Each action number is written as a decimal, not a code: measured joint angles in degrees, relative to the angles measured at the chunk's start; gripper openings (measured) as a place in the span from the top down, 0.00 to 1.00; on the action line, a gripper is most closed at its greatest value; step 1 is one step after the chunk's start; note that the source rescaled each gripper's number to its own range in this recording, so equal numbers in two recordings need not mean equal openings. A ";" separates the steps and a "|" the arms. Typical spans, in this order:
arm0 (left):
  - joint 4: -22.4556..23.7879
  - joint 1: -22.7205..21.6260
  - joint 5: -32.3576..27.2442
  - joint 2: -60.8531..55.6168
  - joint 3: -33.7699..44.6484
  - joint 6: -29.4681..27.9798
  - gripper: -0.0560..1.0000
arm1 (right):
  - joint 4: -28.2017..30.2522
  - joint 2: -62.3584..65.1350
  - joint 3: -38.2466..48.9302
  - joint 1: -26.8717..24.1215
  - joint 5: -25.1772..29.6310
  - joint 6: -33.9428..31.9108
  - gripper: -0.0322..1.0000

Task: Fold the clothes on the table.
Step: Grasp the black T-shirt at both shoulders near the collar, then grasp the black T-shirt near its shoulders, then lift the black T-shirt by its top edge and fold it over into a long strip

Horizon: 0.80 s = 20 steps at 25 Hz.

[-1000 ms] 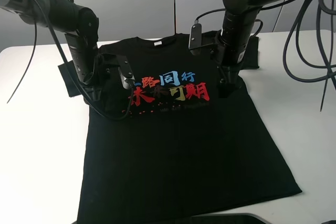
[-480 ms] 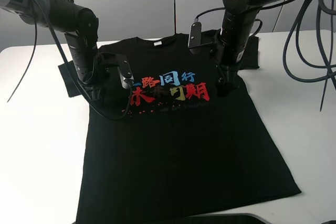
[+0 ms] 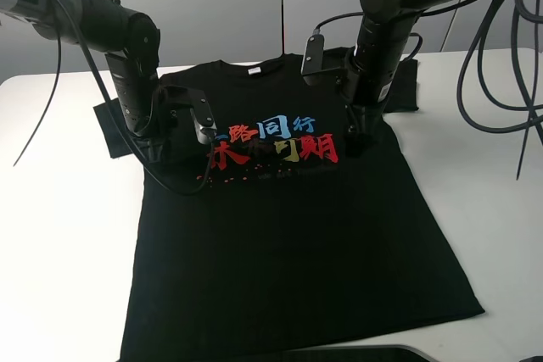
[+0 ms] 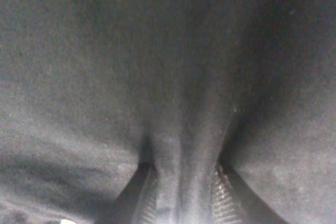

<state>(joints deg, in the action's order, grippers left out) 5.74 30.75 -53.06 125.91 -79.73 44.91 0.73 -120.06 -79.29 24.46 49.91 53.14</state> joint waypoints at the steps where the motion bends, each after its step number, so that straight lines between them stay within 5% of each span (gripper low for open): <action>1: 0.12 0.11 -0.10 0.00 0.00 0.00 0.60 | 0.00 0.00 0.00 0.00 0.00 0.00 0.02; 4: 0.63 0.25 -0.44 0.00 0.00 0.00 0.67 | 0.00 0.00 0.00 0.00 0.00 -0.10 0.02; 9: 1.18 0.38 -1.68 0.00 0.00 0.00 0.94 | -0.11 -0.13 0.00 0.00 0.00 -0.10 0.02; 20: 1.70 0.57 -2.73 0.00 0.00 -1.31 0.95 | 4.52 -1.41 0.00 -0.13 -0.18 8.11 0.02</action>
<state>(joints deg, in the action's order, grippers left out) 7.43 31.32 -55.80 125.91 -79.73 43.60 5.25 -121.47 -79.29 24.32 49.72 61.25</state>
